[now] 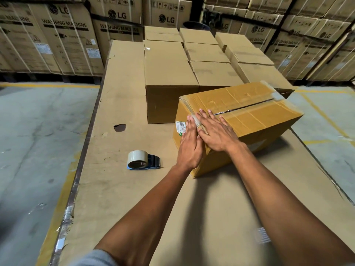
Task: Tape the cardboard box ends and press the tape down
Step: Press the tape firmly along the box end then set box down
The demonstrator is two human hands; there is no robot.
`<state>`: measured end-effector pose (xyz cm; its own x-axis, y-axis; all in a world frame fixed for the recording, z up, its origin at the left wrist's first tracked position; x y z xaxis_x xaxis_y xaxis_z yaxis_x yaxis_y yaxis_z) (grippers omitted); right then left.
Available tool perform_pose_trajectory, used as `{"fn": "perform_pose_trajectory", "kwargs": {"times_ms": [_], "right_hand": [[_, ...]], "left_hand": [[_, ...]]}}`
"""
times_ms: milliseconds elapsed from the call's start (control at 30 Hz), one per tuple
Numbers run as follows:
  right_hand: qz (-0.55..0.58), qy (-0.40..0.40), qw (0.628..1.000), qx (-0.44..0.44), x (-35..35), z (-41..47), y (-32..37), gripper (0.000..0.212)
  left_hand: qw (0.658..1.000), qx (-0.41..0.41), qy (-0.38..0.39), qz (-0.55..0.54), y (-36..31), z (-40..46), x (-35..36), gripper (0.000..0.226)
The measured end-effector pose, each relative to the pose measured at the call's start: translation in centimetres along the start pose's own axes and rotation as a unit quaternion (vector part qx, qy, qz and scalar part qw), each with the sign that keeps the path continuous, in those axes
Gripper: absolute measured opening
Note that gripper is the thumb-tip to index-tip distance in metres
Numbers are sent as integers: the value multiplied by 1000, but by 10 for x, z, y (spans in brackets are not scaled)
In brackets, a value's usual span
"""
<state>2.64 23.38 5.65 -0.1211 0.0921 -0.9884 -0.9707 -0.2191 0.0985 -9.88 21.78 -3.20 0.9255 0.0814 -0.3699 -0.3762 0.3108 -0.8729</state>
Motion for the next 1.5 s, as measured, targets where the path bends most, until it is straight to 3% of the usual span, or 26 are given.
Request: {"fn": "perform_pose_trajectory", "kwargs": {"times_ms": [100,300,500,733,933,1067,1167,1333,1500], "right_hand": [[7,6,1000,-4,-1,-1,0,70],[14,26,999,-39,-12,-21,-13,71],[29,18,999,-28,-24,-68,-31,67],[30,8,999,33,-37,-121,-48,63],[-25,-46,988,147,-29,-163,-41,61],[-42,-113,972,201,-22,-153,-24,68],[-88,-145,961,217,-7,-149,-18,68],[-144,-235,932,234,11,-150,-14,68],[-171,-264,924,217,18,-149,-18,68]], "left_hand": [[999,-34,28,30,10,-7,-5,71],[992,48,-39,112,14,15,-48,70],[947,218,101,213,-14,37,-46,61],[890,358,24,282,-40,3,-26,52],[880,389,10,273,-60,0,-22,48],[903,369,90,200,-58,21,-16,52],[906,359,129,185,-52,30,-11,58],[894,383,111,203,-47,30,-10,66],[890,403,93,194,-37,28,-5,61]]}}
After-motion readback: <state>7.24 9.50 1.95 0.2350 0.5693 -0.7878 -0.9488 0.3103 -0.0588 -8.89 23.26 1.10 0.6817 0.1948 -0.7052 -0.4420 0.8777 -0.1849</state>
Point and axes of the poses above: each hand's wrist, its own z-axis towards the middle knuckle, its own x-axis out of the palm, y = z × x, the point moved 2 cm from there along z, towards the middle knuckle, and after that the axes turned 11 degrees about -y, right-handed, at the moved point
